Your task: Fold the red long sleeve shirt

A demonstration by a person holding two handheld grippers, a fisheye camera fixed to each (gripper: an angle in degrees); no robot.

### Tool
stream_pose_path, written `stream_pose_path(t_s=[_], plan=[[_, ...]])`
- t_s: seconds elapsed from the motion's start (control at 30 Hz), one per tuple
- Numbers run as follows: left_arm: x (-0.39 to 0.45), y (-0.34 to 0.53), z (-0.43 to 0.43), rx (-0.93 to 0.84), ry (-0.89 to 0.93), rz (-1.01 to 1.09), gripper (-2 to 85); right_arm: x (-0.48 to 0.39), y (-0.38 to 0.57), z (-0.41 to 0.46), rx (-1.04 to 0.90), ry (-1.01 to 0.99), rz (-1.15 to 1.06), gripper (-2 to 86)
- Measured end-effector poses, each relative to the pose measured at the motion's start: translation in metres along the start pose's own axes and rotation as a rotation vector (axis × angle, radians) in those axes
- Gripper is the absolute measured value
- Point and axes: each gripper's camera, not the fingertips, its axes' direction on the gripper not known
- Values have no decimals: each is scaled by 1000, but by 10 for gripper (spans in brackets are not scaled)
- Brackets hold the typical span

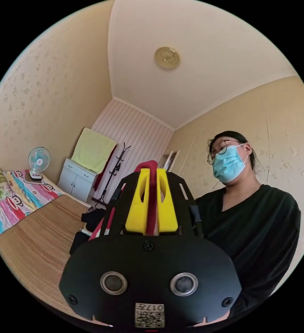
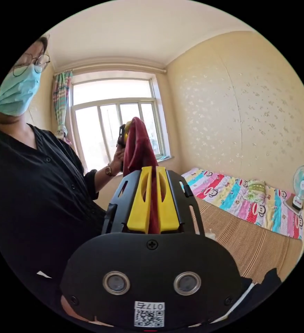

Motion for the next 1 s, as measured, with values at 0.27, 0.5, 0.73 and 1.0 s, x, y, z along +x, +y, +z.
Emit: stream_pose_path(t_s=[0.27,0.5,0.73,1.0], plan=[[-6,-25,-14,77,134,-26,17,-20,119,7,-162,-88,113,148],[9,-34,-48,127,148,-22,18,-19,105,45,-238,289,180,50],[60,-43,-138,148,-132,21,20,-3,-3,-14,-4,568,157,26],[106,16,-163,-106,-830,-116,15,-45,-48,-56,355,723,337,20]])
